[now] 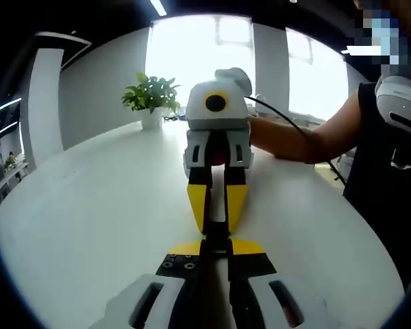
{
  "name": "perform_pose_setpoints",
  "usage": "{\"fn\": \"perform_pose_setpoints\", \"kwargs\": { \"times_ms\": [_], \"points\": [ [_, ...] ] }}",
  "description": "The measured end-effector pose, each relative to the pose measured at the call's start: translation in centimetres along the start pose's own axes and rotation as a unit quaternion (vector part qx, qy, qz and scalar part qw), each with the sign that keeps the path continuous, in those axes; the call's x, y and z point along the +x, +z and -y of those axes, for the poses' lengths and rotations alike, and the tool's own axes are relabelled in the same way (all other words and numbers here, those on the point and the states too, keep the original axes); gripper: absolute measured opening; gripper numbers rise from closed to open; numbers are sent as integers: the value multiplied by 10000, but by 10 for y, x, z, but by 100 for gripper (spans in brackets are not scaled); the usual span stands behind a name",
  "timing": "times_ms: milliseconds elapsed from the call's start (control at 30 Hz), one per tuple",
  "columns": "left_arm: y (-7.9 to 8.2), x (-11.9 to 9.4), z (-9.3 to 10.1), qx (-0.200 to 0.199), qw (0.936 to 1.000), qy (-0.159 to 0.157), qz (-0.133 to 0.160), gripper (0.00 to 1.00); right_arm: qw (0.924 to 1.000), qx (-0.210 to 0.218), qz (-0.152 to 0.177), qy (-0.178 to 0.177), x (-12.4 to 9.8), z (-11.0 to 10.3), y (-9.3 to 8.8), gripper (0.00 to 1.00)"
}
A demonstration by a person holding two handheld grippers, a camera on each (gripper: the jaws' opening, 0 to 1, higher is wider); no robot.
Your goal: Snap the two parts of the plastic buckle together until the buckle closes and remains connected.
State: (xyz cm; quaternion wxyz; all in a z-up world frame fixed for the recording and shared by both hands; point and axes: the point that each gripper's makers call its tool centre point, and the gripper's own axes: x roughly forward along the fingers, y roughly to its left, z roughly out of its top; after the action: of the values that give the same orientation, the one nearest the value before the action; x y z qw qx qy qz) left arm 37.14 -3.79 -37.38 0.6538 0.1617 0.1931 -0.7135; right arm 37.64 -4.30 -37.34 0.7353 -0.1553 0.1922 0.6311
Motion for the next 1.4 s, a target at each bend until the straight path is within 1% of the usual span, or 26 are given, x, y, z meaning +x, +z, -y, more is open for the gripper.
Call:
{"fn": "perform_pose_setpoints", "kwargs": {
  "times_ms": [300,600,767,867,1000,1033,1067,1133,1167,1200,1233,1300,1333,1367,1400],
  "points": [
    [0,3,-1,18,10000,9,1,8,10000,27,-3,-12,0,1,0,10],
    [1,4,-1,27,10000,-17,3,8,10000,-82,-1,18,0,-1,1,10],
    [0,3,0,12,10000,-27,7,9,10000,-73,7,36,0,-1,1,10],
    [-1,4,-1,165,9999,49,4,10,10000,-74,8,-1,0,0,1,10],
    [-3,3,2,229,9997,9,70,12,10000,-62,21,-4,0,0,1,10],
    [-4,1,3,207,9998,-17,57,14,10000,-57,25,-8,0,1,1,10],
    [-4,-2,3,189,9998,-29,60,17,10000,-54,25,-12,0,1,1,10],
    [3,-7,2,71,9996,7,274,28,10000,-4,47,-2,0,1,1,10],
    [8,-10,-4,93,9989,148,428,37,10000,3,50,-3,0,1,1,10],
    [10,-11,-6,82,9985,223,488,47,10000,4,48,-7,0,2,1,10],
    [11,-11,-8,66,9982,287,524,54,10000,3,48,-6,0,2,1,10],
    [12,-12,-10,94,9978,365,542,63,10000,-4,44,-8,0,2,1,10],
    [9,-13,-13,84,9978,485,452,64,10000,-2,44,-7,0,2,1,10],
    [9,-12,-12,92,9980,448,443,64,10000,-3,44,-9,0,2,1,10],
    [7,-12,-13,59,9982,476,365,70,10000,-2,43,-12,-1,2,1,10]
  ]
}}
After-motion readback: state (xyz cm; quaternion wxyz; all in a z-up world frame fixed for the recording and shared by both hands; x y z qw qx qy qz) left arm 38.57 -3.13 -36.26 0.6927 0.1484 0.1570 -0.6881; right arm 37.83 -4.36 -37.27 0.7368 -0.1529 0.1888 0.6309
